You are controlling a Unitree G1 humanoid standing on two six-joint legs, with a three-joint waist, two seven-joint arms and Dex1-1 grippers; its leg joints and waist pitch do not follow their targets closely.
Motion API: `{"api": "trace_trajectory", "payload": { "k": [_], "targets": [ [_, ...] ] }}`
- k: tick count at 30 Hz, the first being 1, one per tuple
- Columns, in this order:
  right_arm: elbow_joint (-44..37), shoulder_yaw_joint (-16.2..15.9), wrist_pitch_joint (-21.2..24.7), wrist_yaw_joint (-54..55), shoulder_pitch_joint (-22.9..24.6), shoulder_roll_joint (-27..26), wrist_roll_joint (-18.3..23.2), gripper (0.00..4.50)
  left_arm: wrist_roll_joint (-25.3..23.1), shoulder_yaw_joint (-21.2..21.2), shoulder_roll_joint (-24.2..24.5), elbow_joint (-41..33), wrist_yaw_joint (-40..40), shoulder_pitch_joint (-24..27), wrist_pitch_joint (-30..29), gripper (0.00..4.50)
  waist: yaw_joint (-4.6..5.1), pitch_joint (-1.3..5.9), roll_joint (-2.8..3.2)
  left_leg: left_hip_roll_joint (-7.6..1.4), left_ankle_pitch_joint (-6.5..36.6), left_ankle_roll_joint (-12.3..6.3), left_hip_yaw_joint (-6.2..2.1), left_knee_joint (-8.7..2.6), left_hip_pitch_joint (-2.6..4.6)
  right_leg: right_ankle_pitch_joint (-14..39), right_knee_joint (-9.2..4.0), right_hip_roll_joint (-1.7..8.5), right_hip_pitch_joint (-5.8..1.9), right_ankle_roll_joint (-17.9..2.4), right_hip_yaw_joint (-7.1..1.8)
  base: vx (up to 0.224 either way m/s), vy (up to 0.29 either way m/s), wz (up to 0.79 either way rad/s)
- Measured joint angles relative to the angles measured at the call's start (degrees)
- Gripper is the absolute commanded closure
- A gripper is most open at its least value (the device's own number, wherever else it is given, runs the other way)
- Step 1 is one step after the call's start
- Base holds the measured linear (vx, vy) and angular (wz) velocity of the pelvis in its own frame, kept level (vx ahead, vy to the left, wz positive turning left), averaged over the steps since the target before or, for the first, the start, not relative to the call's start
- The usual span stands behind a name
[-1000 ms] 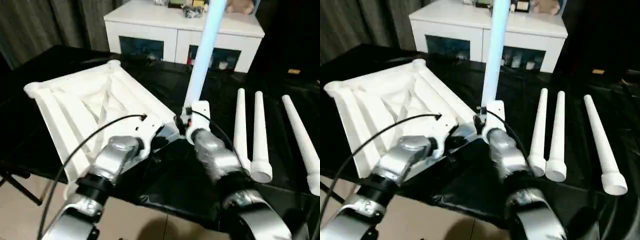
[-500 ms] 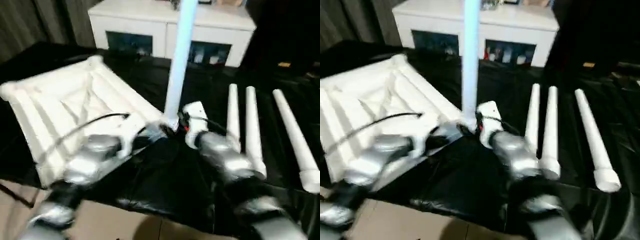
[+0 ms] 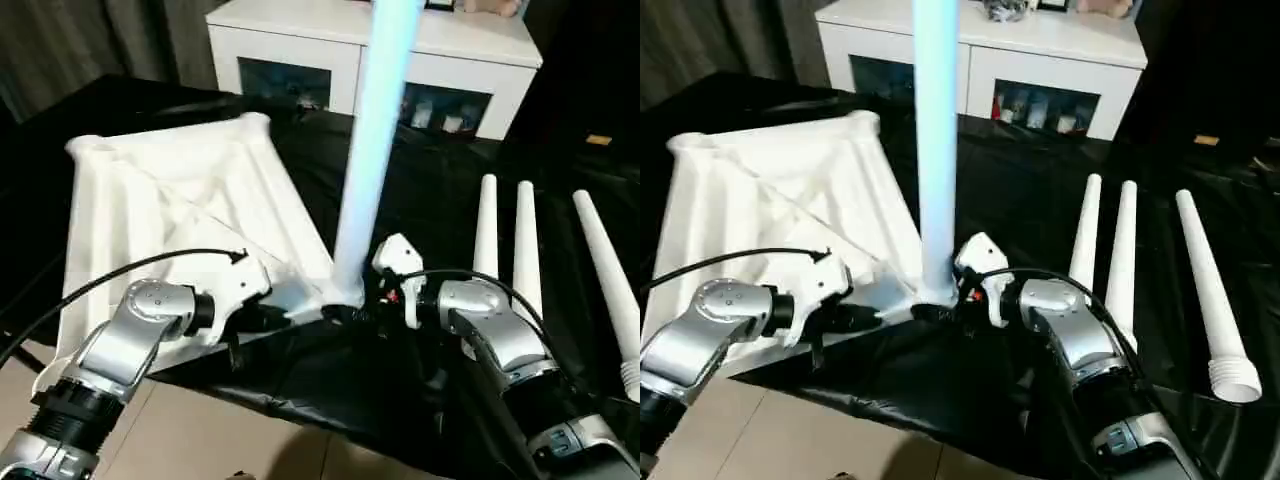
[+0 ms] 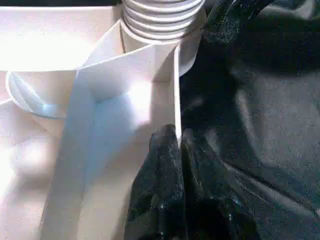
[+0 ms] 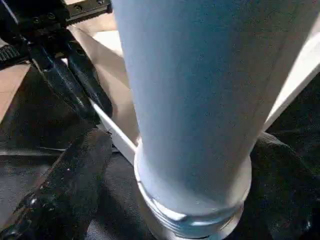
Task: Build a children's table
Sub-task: Rotate leg to tighten
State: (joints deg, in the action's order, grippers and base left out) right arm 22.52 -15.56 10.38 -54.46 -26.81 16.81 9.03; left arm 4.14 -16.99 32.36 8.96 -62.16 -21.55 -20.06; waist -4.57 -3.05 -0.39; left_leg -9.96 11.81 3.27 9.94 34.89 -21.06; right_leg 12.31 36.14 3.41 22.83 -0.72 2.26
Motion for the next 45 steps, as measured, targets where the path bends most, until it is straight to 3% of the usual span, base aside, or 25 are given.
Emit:
{"api": "trace_trajectory", "payload": {
  "k": [4,17,21,26,28,30,33,36,37,39,40,42,45],
  "targets": [
    [0.0,0.0,0.1,-1.1,0.0,0.0,0.6,0.47,0.1,-0.1,0.3,0.0,-0.8,0.0,0.5,4.5,-0.34,0.0,0.0,-0.02,0.0,0.0,0.0,-0.02,-0.02,0.0,0.0,0.0,0.02,0.0,0.04,0.0,0.0,0.0],
    [0.2,1.3,1.4,-1.6,0.3,-0.4,1.7,1.68,0.2,-0.1,0.9,0.0,-2.3,0.0,0.5,4.5,-0.54,0.0,0.0,-0.02,0.0,0.0,0.0,-0.01,-0.02,0.0,0.01,0.0,0.02,0.0,0.05,0.0,0.0,0.0],
    [1.5,2.7,1.5,4.6,0.5,-4.0,1.0,1.79,0.3,1.0,-1.4,1.1,0.2,-0.1,-1.3,4.5,-0.38,0.02,0.0,-0.03,-0.1,0.12,0.0,-0.01,0.09,0.0,0.09,0.0,-0.04,0.0,0.03,0.0,0.0,0.0],
    [4.5,6.3,1.9,19.1,0.1,-9.4,-0.9,1.82,-0.6,2.1,-8.1,4.8,8.7,-2.2,-3.8,4.5,-0.1,0.05,0.04,-0.03,-0.3,0.31,0.01,-0.07,0.38,-0.2,0.08,-0.01,-0.24,-0.3,0.01,0.0,0.0,0.0],
    [7.9,8.7,2.5,30.2,-1.8,-13.2,-2.5,1.82,-1.1,3.5,-13.9,8.7,15.2,-4.5,-6.4,4.5,-0.01,0.07,0.16,-0.02,-0.3,0.37,0.02,-0.17,0.85,-0.2,0.04,0.0,-0.64,-0.3,0.0,0.0,0.0,0.0],
    [11.9,10.8,3.0,40.9,-5.0,-16.5,-4.0,1.83,-1.9,3.7,-18.9,11.8,21.4,-6.9,-8.3,4.5,0.07,0.07,0.56,0.08,-0.3,0.39,0.07,-0.38,1.08,0.0,-0.13,0.1,-0.82,0.1,-0.03,0.0,0.0,0.0],
    [16.3,12.9,2.0,50.2,-7.7,-19.5,-4.7,1.83,-2.8,3.7,-22.5,14.7,26.3,-8.6,-8.3,4.5,-0.16,0.34,0.99,0.09,-0.3,0.46,0.09,-0.6,1.08,0.0,-0.22,0.1,-0.89,0.2,-0.02,0.0,0.0,0.0],
    [19.4,13.5,0.1,53.2,-9.3,-20.1,-5.1,1.83,-3.9,3.6,-23.8,16.6,27.9,-9.5,-7.3,4.5,-0.43,0.52,1.27,0.07,-0.4,0.49,0.09,-0.7,1.0,0.0,-0.2,0.1,-0.9,0.2,-0.02,0.0,0.0,0.0],
    [19.6,13.6,-0.2,53.1,-9.3,-20.1,-5.1,1.48,-4.0,3.5,-23.9,16.6,28.0,-9.5,-7.1,4.5,-0.43,0.55,1.31,0.07,-0.4,0.49,0.09,-0.7,0.98,-0.1,-0.2,0.11,-0.91,0.3,-0.05,0.0,0.0,0.0],
    [20.1,13.9,-1.0,52.4,-9.4,-20.1,-5.1,1.48,-4.1,3.3,-23.8,16.5,28.0,-9.5,-7.0,4.5,-0.46,0.57,1.34,0.05,-0.4,0.49,0.08,-0.72,0.96,-0.1,-0.19,0.1,-0.92,0.3,-0.03,0.0,0.0,0.0],
    [20.3,14.1,-1.4,51.7,-9.4,-20.1,-5.1,1.11,-4.3,3.1,-23.5,16.3,28.0,-9.5,-7.0,4.5,-0.44,0.56,1.33,0.04,-0.4,0.49,0.08,-0.72,0.94,-0.1,-0.19,0.1,-0.91,0.3,-0.02,0.0,0.0,0.0],
    [20.5,14.0,-2.0,49.5,-9.4,-20.1,-5.3,1.03,-4.6,2.6,-22.2,16.0,28.0,-9.4,-6.3,4.5,-0.3,0.5,1.16,0.02,-0.4,0.49,0.08,-0.72,0.89,-0.1,-0.2,0.09,-0.87,0.3,0.0,0.0,0.0,0.0],
    [20.1,12.8,-2.0,44.0,-9.2,-19.0,-5.0,0.69,-5.4,2.2,-19.7,14.2,26.8,-8.7,-5.8,4.5,0.8,0.35,0.91,-0.01,-0.4,0.5,0.04,-0.72,0.88,-0.1,-0.2,0.06,-0.84,0.3,0.03,0.0,0.0,0.0]
  ]
}}
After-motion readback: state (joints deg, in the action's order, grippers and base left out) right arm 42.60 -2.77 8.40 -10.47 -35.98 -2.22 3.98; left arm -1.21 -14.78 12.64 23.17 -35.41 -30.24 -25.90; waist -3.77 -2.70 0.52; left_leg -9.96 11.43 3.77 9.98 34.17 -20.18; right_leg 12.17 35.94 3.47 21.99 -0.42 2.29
